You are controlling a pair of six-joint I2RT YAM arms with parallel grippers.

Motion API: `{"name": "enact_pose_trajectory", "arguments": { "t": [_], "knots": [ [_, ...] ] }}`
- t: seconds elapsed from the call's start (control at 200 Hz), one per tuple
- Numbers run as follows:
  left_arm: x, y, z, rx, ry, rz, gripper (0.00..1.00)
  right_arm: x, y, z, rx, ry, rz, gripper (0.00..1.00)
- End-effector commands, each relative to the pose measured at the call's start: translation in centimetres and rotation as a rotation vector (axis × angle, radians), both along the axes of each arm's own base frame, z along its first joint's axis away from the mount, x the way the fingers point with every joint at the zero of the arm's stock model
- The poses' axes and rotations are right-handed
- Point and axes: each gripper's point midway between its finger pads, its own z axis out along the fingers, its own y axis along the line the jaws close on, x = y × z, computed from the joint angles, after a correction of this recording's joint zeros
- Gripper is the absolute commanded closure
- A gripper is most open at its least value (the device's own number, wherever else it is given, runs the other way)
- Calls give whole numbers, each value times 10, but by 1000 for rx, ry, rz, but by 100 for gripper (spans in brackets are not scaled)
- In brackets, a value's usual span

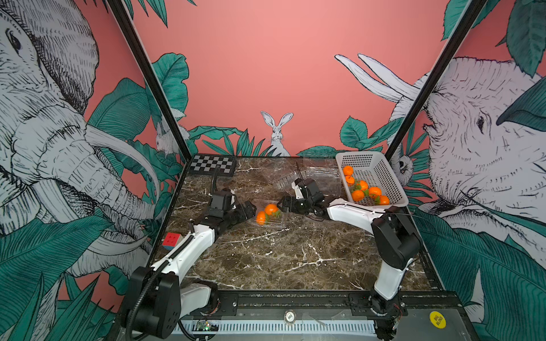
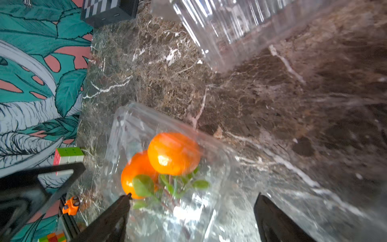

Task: Take oranges out of containers
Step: Adjust the packing box at the center of the board.

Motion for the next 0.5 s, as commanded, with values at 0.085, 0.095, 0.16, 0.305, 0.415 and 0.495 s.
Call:
{"name": "enact_pose_trajectory", "arguments": {
  "t": [0.085,0.095,0.16,0.305,0.415,0.495],
  "knots": [
    [33,-13,5,-13,-51,-46,1,-13,-12,14,101,-32,-52,8],
    [35,-15,4,-17,-52,-49,1,-13,-12,14,109,-30,-56,8],
    [46,-23,3,-53,-67,-66,1,-15,-8,14,155,-21,-58,9],
    [59,-45,11,-189,-137,-107,1,-14,2,11,247,0,-69,13],
    [61,-52,8,-240,-143,-116,1,-13,7,10,298,12,-77,17],
    [60,-53,1,-248,-128,-116,1,-12,11,12,327,11,-72,18]
  ]
}}
